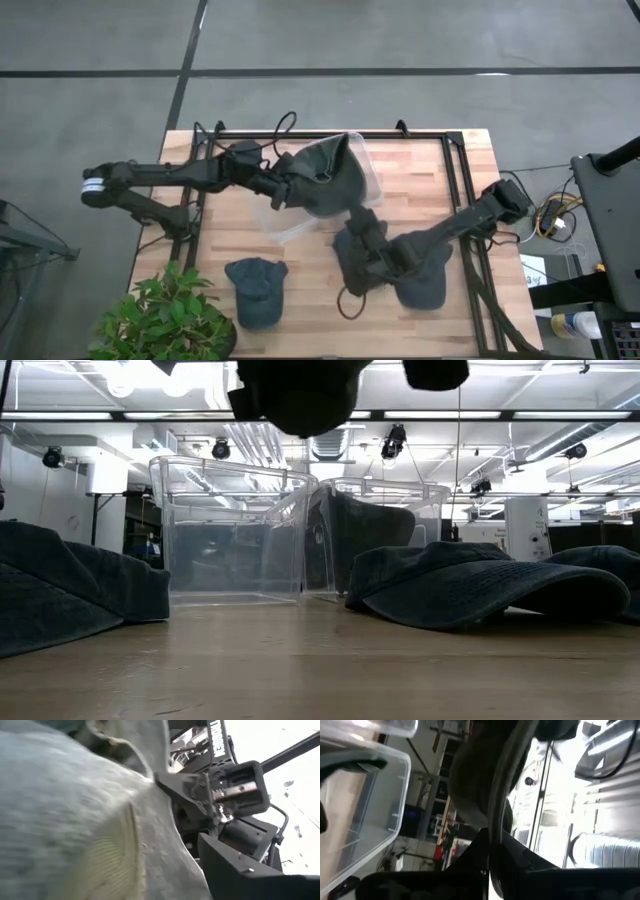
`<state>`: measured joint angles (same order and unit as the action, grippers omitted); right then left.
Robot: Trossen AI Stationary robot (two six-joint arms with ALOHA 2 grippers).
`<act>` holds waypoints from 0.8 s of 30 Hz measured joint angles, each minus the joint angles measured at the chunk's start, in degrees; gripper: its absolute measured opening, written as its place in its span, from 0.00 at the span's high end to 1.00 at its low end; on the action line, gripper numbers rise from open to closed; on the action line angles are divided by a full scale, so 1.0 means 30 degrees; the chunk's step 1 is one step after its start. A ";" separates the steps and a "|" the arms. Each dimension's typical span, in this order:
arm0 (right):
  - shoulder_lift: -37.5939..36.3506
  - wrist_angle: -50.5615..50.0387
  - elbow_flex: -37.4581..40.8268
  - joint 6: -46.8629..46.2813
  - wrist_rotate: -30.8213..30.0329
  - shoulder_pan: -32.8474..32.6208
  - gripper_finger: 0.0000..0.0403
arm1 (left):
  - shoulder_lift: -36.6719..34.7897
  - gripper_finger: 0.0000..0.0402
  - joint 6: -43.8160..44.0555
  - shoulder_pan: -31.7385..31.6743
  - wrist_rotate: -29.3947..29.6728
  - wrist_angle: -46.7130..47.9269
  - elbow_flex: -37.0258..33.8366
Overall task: Pick & Place hat
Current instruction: Put the dark green cap into the right transparent bin
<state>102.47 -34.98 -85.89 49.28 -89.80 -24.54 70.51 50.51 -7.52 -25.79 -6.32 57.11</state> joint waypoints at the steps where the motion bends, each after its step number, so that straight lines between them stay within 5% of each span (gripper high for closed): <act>1: -0.0073 -0.0007 0.0000 0.0000 0.0014 0.0225 0.98 | -0.0106 0.59 0.0017 -0.0004 -0.0009 0.0132 -0.0004; 10: -0.1542 -0.0073 -0.0036 -0.0147 -0.0077 0.1138 0.98 | -0.0959 0.58 -0.0374 0.0075 -0.0671 0.3025 -0.0040; 24: -0.1996 -0.0568 0.0076 -0.0828 -0.0141 0.2122 0.98 | -0.2923 0.58 -0.1102 0.0481 -0.0672 0.2501 -0.0048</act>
<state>96.48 -36.69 -85.66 46.79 -90.22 -18.17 61.75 47.20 -6.08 -27.80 1.18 56.97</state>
